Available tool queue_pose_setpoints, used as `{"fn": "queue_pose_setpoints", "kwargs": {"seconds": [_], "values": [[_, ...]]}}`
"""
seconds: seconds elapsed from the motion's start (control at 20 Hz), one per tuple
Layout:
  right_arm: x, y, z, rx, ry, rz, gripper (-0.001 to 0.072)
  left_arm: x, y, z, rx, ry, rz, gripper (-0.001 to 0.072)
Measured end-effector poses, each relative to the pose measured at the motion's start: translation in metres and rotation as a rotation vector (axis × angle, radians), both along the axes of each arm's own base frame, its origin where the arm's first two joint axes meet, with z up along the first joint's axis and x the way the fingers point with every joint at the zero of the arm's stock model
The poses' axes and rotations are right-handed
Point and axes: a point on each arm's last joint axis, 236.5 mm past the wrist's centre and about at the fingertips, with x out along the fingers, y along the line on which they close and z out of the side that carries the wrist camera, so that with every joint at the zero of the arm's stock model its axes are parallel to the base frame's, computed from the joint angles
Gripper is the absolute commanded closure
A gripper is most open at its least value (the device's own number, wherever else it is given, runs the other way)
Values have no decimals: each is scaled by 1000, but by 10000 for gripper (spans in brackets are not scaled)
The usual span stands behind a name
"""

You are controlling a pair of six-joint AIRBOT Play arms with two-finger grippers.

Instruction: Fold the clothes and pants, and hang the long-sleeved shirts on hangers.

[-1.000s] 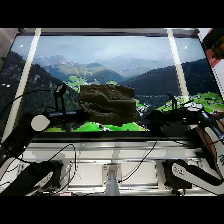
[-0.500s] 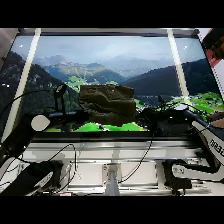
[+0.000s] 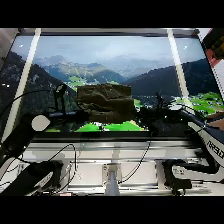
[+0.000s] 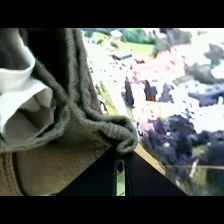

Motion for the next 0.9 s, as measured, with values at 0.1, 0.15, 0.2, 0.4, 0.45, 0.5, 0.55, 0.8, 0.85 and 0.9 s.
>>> {"fn": "queue_pose_setpoints", "kwargs": {"seconds": [0.1, 0.15, 0.2, 0.4, 0.45, 0.5, 0.55, 0.8, 0.85, 0.9], "values": [[7, -1, 18, -13, -76, 15, 678, 0, 0, 3, -2, -10, -1, 669], [11, 0, 33, -6, -120, 20, 678, 1, 0, 7, -4, -22, 0, 669], [14, 1, 51, -4, -175, 26, 678, 3, -1, 15, -16, -40, 1, 668], [19, 5, 148, 30, -430, 14, 679, 16, -6, 71, -99, -188, 23, 669], [17, 5, 177, 39, -504, 1, 679, 20, -6, 90, -126, -244, 34, 669], [14, 5, 207, 49, -581, -10, 679, 23, -5, 109, -153, -300, 46, 668], [11, 4, 238, 55, -662, -22, 679, 26, -4, 130, -185, -362, 62, 669], [-33, -4, 394, 60, -1055, -65, 679, 17, 13, 229, -367, -642, 142, 670], [-45, -5, 419, 61, -1108, -71, 679, 10, 16, 246, -413, -680, 152, 671], [-56, -5, 439, 68, -1142, -71, 679, 2, 19, 262, -460, -708, 160, 672]]}}
